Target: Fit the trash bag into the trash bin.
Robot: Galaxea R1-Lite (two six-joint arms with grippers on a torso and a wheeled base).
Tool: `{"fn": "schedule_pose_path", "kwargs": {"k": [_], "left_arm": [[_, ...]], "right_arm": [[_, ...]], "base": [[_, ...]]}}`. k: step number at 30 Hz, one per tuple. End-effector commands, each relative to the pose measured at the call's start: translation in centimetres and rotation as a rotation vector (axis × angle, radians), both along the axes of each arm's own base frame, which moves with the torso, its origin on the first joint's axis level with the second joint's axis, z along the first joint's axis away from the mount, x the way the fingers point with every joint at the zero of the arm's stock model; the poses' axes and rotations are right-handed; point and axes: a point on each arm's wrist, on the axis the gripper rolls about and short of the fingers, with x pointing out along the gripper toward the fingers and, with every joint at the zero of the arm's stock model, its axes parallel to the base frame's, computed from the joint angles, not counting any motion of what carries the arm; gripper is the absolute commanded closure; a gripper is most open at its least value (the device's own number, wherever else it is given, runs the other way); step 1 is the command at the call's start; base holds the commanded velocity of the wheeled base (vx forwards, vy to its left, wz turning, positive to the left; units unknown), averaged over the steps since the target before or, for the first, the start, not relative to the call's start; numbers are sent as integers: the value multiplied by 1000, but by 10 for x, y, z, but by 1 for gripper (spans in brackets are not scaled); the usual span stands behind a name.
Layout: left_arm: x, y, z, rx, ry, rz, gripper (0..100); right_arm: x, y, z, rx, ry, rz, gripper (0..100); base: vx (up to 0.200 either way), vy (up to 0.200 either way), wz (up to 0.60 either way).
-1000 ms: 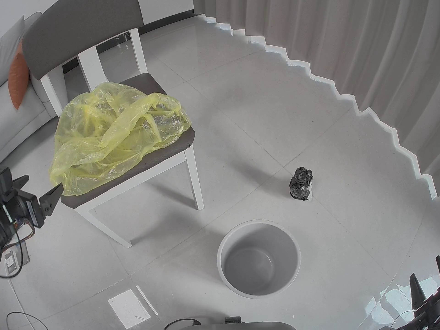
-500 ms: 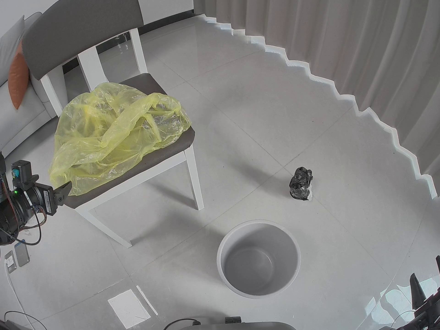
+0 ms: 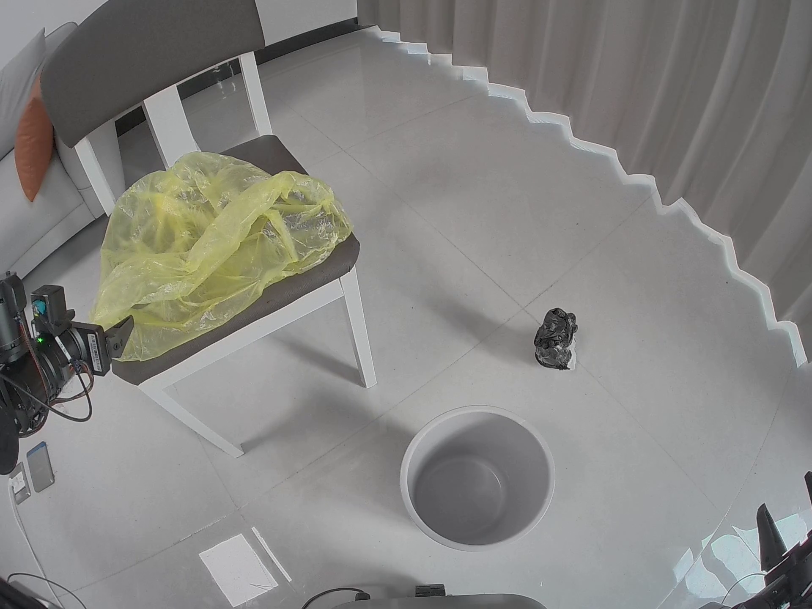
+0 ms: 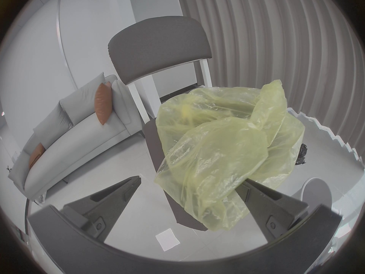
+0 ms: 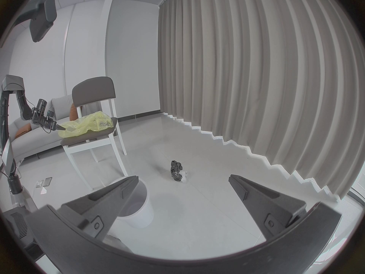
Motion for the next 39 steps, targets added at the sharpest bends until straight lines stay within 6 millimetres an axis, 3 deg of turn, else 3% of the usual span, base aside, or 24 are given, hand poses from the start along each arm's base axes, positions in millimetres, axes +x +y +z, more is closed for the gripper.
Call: {"fn": "schedule_pose_path", "kwargs": {"k": [1,25,26,36,39], "left_arm": [[5,6,-3,-52,-4,33,0],[17,6,-12,-124,-33,14,0],[17,6,-12,-126,-37,0,100],[30,8,-11,-179,-62,0,100],[32,8,-6,-205,-79,-27,100]], "right_arm": [[1,0,-5,0,9,0,0],[1,0,-5,-2,11,-3,0],[1,0,-5,-2,9,-3,0],[1,0,-5,-5,5,-1,0],[-1,0,8,10,-86,15,0]], "base": [[0,0,0],[0,0,0],[0,0,0],[0,0,0],[0,0,0]]}}
